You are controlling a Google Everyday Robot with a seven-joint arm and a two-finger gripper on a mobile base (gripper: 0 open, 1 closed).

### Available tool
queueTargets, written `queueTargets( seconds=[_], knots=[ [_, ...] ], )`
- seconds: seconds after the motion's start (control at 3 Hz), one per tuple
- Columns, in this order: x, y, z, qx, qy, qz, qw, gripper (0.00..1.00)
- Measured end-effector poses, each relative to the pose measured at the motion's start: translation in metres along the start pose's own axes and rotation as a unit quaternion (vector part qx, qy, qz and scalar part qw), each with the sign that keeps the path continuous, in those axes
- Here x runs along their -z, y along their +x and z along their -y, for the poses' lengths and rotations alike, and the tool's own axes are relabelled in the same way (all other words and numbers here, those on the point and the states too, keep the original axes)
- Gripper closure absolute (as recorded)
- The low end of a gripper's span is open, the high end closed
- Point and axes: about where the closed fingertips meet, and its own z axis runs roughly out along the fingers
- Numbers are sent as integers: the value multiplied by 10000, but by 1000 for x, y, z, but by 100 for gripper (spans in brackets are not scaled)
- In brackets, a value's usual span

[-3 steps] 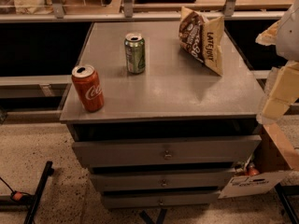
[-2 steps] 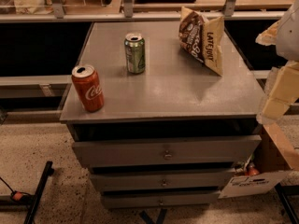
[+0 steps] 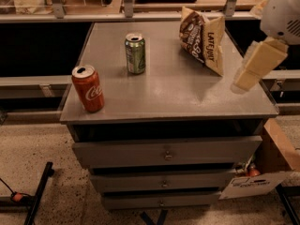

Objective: Pick brown chip bag

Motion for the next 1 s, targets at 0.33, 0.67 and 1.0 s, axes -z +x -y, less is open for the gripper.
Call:
queueTargets(
  seconds=[0.33,0.67,1.0],
  knots=[
    [1,-6,7,-23,155,97,9998,0],
    [1,-6,7,-22,155,98,9998,0],
    [2,-4,12,-123,238,121,9996,0]
  ],
)
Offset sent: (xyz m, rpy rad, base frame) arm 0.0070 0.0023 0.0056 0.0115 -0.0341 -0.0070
